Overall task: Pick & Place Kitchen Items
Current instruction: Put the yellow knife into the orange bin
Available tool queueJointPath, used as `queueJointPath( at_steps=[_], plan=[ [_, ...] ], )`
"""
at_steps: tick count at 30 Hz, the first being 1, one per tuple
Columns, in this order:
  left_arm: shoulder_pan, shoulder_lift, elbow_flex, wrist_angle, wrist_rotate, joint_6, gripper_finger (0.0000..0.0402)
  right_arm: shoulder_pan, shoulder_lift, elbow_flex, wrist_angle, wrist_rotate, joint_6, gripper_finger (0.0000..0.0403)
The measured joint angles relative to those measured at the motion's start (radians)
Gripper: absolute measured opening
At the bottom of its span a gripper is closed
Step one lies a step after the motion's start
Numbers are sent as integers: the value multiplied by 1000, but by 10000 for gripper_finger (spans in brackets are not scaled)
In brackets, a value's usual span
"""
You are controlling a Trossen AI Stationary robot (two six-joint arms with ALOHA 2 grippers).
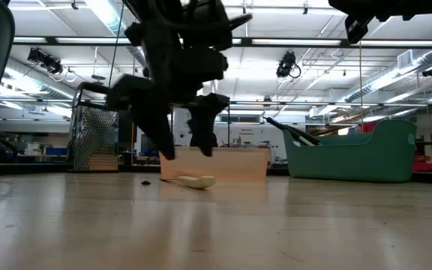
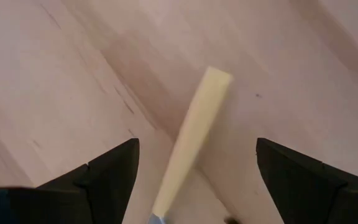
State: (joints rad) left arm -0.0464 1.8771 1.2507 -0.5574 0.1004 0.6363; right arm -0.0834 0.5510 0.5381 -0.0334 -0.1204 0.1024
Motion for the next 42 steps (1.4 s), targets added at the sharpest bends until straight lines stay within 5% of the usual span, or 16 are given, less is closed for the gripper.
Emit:
queueJointPath(
  at_steps=[21,42],
  plan=[
    [-27,25,3,16,34,-32,264,0,3,0,-8,0,-6,8],
    [-24,81,19,4,-3,-91,288,0,3,0,-14,0,-8,8]
  ],
)
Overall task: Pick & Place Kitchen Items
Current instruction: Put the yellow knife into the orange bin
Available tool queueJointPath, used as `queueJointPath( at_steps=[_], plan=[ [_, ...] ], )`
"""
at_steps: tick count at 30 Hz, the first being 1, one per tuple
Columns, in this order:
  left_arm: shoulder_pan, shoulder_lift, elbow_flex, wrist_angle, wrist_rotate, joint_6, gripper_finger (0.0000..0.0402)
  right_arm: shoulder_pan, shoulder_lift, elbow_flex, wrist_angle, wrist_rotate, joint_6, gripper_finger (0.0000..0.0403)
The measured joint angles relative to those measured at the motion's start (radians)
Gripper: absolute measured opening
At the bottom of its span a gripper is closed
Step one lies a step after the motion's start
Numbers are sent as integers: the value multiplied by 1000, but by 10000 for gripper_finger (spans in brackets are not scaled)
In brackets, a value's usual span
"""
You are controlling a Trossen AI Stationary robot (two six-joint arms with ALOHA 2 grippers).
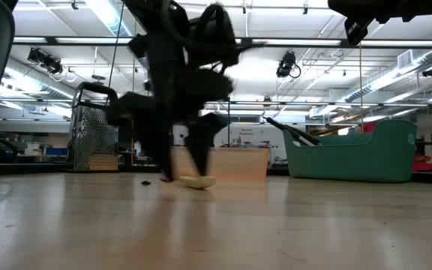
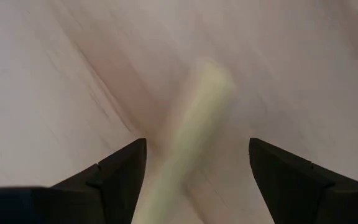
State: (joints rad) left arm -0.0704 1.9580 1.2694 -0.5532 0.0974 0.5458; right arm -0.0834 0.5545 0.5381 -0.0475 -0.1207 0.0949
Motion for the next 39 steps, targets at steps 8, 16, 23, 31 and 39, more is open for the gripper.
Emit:
queueJointPath(
  at_steps=[8,16,23,31,39],
  plan=[
    [5,25,11,-20,1,-7,280,0,0,0,-6,0,1,8],
    [15,23,11,-42,-4,-7,277,0,0,0,-14,-1,1,8],
    [13,23,11,-44,-3,-11,269,0,0,0,-14,-1,1,8],
    [14,23,11,-44,-3,-11,253,0,0,0,-14,-1,1,8],
    [18,23,11,-39,-16,-11,249,0,0,0,-14,0,1,8]
  ],
)
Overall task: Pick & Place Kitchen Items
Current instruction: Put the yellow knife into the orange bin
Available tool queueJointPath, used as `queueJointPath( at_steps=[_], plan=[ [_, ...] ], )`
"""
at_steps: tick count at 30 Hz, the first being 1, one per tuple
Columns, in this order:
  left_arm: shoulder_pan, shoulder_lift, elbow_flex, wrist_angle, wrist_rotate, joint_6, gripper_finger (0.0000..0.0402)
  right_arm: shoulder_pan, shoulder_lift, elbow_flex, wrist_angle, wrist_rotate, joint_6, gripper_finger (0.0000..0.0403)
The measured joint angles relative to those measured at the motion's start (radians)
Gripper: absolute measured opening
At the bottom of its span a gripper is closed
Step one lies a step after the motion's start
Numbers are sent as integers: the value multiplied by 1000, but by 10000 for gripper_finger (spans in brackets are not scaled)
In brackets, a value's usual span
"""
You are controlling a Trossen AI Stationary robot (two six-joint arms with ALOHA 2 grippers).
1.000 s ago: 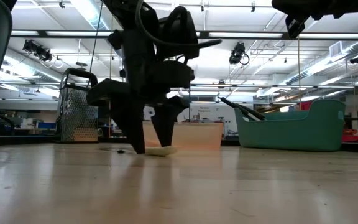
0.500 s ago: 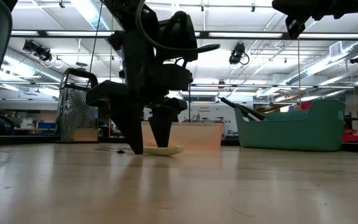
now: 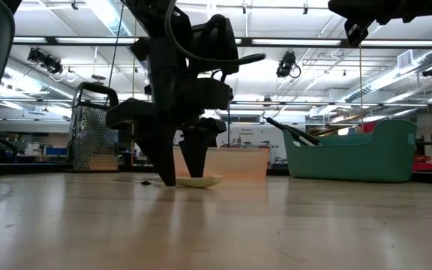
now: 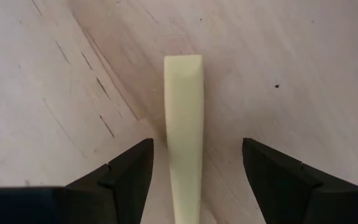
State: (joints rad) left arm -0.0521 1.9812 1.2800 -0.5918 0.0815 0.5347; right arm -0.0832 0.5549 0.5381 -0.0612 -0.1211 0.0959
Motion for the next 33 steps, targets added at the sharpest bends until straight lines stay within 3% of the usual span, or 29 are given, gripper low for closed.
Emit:
queueJointPath(
  at_steps=[33],
  plan=[
    [14,-2,-19,5,-7,-59,248,0,0,0,1,0,-4,8]
  ],
)
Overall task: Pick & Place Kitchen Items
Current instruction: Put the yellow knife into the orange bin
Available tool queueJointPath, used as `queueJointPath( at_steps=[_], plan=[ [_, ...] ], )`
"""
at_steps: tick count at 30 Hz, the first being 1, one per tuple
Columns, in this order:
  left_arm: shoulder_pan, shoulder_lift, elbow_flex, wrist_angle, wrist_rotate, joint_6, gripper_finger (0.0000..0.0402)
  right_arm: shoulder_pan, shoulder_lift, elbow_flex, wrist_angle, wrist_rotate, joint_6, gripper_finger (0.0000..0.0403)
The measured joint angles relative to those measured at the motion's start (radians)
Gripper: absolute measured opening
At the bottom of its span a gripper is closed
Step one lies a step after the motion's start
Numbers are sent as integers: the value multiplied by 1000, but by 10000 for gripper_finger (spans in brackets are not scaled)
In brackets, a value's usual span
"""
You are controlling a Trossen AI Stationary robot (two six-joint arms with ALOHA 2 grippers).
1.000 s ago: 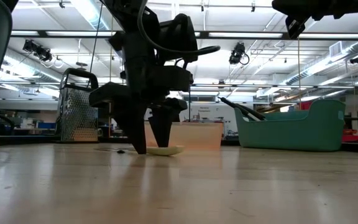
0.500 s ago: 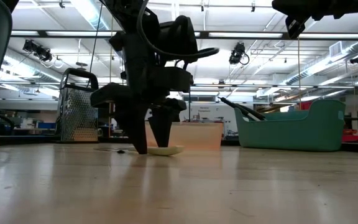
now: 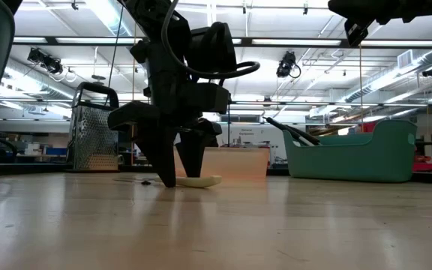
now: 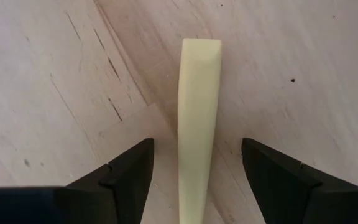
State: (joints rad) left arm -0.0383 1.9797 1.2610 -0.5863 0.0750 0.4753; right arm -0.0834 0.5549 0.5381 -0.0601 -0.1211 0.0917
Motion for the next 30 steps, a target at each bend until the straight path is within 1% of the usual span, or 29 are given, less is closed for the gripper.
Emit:
queueJointPath(
  at_steps=[5,17,30],
  plan=[
    [-2,0,0,-4,5,-1,236,0,0,0,0,0,0,8],
    [-2,0,-1,-6,4,-1,173,0,0,0,0,0,0,8],
    [-2,0,-1,-7,3,0,133,0,0,0,0,0,0,8]
  ],
)
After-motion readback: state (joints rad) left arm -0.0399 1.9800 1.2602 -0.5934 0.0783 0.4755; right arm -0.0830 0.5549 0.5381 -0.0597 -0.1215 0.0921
